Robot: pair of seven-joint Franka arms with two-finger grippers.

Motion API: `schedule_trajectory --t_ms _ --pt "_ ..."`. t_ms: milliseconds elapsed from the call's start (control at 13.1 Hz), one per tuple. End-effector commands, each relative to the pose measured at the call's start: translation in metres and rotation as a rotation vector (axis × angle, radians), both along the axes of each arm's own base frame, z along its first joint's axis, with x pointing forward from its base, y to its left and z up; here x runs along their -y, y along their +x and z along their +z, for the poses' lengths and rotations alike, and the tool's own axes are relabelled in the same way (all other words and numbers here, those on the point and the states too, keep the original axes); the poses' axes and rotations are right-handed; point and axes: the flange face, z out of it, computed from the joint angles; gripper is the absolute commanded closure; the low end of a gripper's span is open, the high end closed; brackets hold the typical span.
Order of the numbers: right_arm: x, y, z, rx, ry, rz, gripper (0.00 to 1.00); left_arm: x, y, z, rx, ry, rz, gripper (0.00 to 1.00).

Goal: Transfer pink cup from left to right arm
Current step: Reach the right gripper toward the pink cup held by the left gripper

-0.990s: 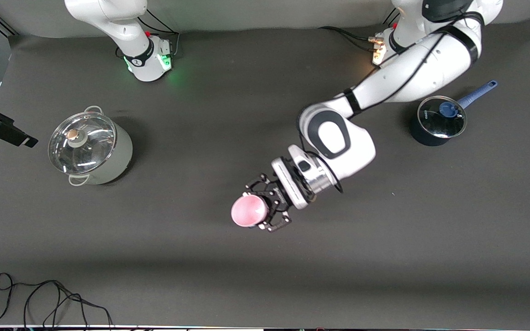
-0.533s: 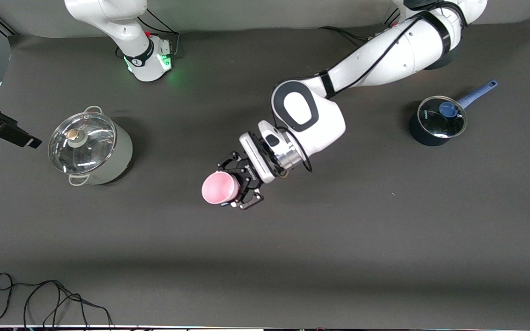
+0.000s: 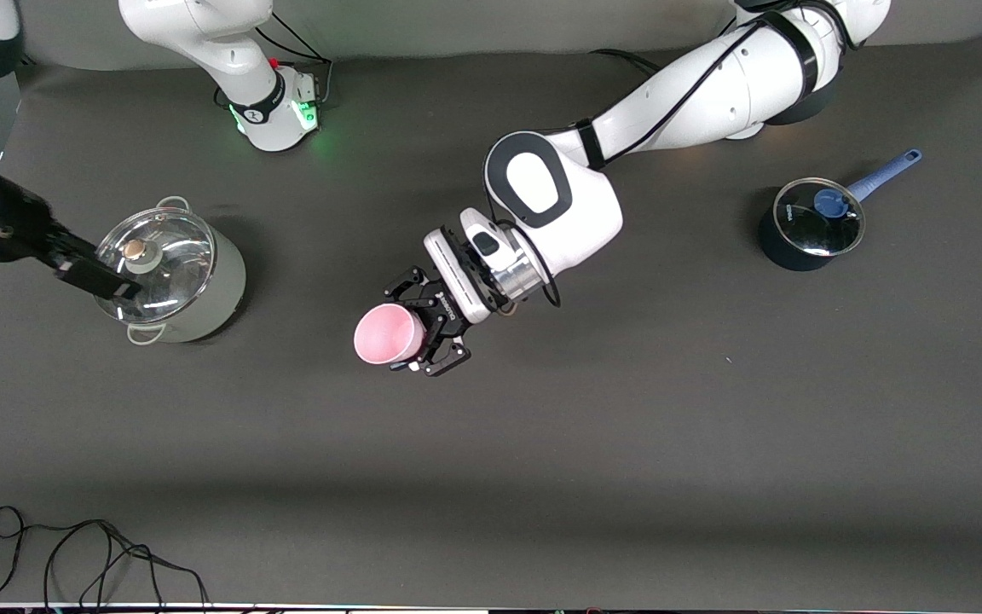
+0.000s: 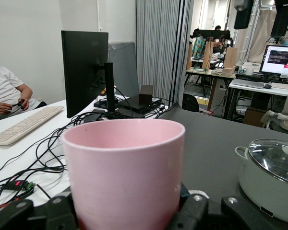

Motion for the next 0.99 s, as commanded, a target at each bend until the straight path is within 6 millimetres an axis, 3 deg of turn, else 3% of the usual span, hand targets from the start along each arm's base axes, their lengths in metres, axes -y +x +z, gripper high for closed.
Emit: schedule_trajectory --t_ms 0,152,304,533,913 --pt "-0.058 0.008 0.015 0.0 0.03 -0.057 0.0 0.005 -0.003 0.008 0.006 0.004 0.021 1.0" --pt "-0.104 0.005 0.013 -0.011 0.033 -0.084 0.0 0.004 -0.003 0.008 0.007 0.003 0.022 1.0" --pt "-0.137 0.001 0.015 -0.026 0.077 -0.108 0.0 0.004 -0.002 0.01 0.006 -0.001 0.025 1.0" --pt "-0.168 0.004 0.009 -0.086 0.182 -0.139 0.0 0.004 -0.002 0.01 0.003 -0.002 0.026 1.0" --pt "-0.194 0.015 -0.001 -0.098 0.218 -0.19 0.0 0.004 -0.002 0.01 0.003 -0.002 0.026 1.0"
